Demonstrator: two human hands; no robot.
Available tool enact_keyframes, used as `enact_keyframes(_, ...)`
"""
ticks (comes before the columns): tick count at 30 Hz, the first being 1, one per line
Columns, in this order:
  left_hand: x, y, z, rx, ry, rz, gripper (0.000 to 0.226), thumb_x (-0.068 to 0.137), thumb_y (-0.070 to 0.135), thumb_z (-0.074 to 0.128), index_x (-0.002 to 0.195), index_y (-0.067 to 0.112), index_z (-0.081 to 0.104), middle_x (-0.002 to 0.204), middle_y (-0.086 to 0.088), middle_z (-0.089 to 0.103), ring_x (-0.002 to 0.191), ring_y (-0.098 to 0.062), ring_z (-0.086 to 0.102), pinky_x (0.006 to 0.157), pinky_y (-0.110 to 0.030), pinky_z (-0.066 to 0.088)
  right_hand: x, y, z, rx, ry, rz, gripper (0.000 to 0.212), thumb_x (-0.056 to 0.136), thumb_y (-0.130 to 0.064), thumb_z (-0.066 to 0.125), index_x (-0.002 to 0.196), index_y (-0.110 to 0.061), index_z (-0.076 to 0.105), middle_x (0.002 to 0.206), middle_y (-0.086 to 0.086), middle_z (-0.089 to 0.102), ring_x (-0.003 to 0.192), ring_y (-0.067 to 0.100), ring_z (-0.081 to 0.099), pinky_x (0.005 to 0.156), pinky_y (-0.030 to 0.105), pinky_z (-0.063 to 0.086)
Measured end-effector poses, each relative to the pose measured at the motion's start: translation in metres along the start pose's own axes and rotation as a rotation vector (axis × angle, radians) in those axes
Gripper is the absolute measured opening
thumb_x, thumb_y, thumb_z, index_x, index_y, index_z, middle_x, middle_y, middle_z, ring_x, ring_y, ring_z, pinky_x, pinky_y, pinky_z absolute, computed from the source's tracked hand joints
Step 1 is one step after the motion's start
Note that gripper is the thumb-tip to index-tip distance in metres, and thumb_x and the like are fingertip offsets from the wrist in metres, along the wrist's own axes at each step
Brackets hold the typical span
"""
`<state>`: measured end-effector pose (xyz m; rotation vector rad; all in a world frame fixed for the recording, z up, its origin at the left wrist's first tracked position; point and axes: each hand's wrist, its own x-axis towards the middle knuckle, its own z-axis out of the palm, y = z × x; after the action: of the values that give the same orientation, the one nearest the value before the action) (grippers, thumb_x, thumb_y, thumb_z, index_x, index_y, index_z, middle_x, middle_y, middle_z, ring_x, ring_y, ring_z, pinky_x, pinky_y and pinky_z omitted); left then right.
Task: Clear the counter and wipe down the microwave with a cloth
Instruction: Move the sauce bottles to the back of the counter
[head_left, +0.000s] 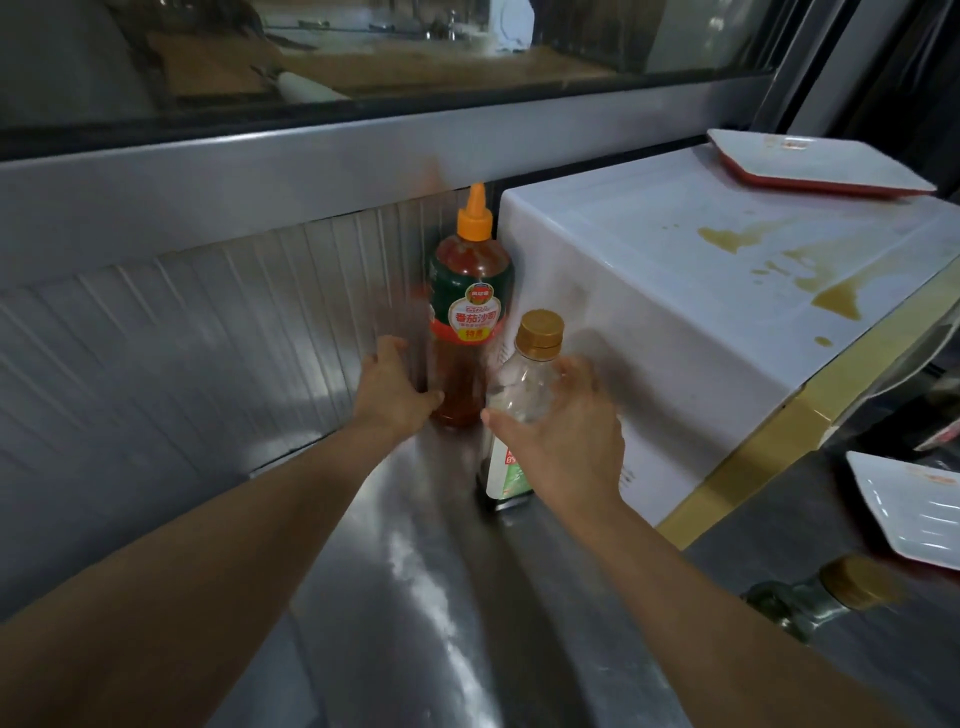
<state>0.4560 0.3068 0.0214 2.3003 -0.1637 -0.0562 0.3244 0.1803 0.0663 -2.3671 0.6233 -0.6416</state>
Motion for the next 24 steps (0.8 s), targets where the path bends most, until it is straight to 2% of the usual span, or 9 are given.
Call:
enact_keyframes(5,-0.012,-0.026,-0.049,0.103,-0.015,0.09,0.062,0.074,0.014,0.076,0.129,0.012,0.045,0.128,-0.011,0.051,0.113,-0.026,0.053,0.091,-0.033,0.046,0.007,-0.028,0.028,-0.014,-0.077,-0.081,0.069,0.063,-0.052,0.076,0.119,-0.021,0.05,0.109,-0.002,0.052,0.099,0.018,0.055,0.07,0.025,0.038)
enact_keyframes(9,-0.02,-0.043,-0.071,0.202,-0.012,0.122,0.056,0.074,0.014,0.074,0.124,0.012,0.047,0.124,-0.01,0.052,0.111,-0.025,0.053,0.091,-0.04,0.047,0.009,-0.047,0.055,0.047,-0.09,-0.132,0.061,0.067,-0.044,0.075,0.117,-0.02,0.051,0.113,0.0,0.054,0.1,0.019,0.054,0.07,0.025,0.034)
enact_keyframes(13,-0.03,-0.059,-0.08,0.248,-0.039,0.142,0.059,0.077,0.016,0.073,0.128,0.016,0.045,0.127,-0.005,0.049,0.111,-0.02,0.053,0.086,-0.03,0.044,0.01,-0.052,0.073,0.047,-0.118,-0.122,0.06,0.071,-0.045,0.073,0.12,-0.02,0.048,0.117,0.0,0.054,0.105,0.02,0.053,0.07,0.026,0.035)
enact_keyframes(17,-0.041,-0.066,-0.085,0.264,-0.076,0.112,0.058,0.078,0.017,0.072,0.128,0.018,0.044,0.124,-0.006,0.047,0.11,-0.021,0.052,0.091,-0.037,0.047,0.007,-0.048,0.073,0.122,-0.109,-0.107,0.062,0.071,-0.041,0.075,0.121,-0.019,0.047,0.12,0.0,0.052,0.108,0.02,0.053,0.074,0.027,0.039)
enact_keyframes(20,-0.047,-0.065,-0.086,0.267,-0.091,0.098,0.055,0.079,0.018,0.072,0.125,0.02,0.043,0.122,-0.005,0.048,0.109,-0.021,0.052,0.091,-0.04,0.047,0.001,-0.042,0.068,0.256,-0.172,-0.097,0.075,0.068,-0.033,0.079,0.131,-0.018,0.04,0.128,0.001,0.051,0.115,0.021,0.052,0.087,0.035,0.047)
enact_keyframes(22,-0.051,-0.062,-0.085,0.264,-0.102,0.091,0.054,0.079,0.018,0.072,0.124,0.021,0.044,0.121,-0.004,0.048,0.108,-0.02,0.052,0.091,-0.041,0.047,-0.004,-0.034,0.067,0.286,-0.226,-0.069,0.09,0.066,-0.029,0.082,0.139,-0.019,0.031,0.134,0.004,0.048,0.121,0.022,0.049,0.096,0.041,0.046)
enact_keyframes(24,-0.054,-0.06,-0.084,0.277,-0.112,0.092,0.054,0.079,0.018,0.072,0.125,0.021,0.043,0.121,-0.003,0.048,0.106,-0.019,0.053,0.09,-0.039,0.048,-0.009,-0.022,0.07,0.252,-0.254,-0.017,0.093,0.063,-0.026,0.084,0.139,-0.015,0.032,0.134,0.008,0.046,0.123,0.025,0.047,0.098,0.044,0.045)
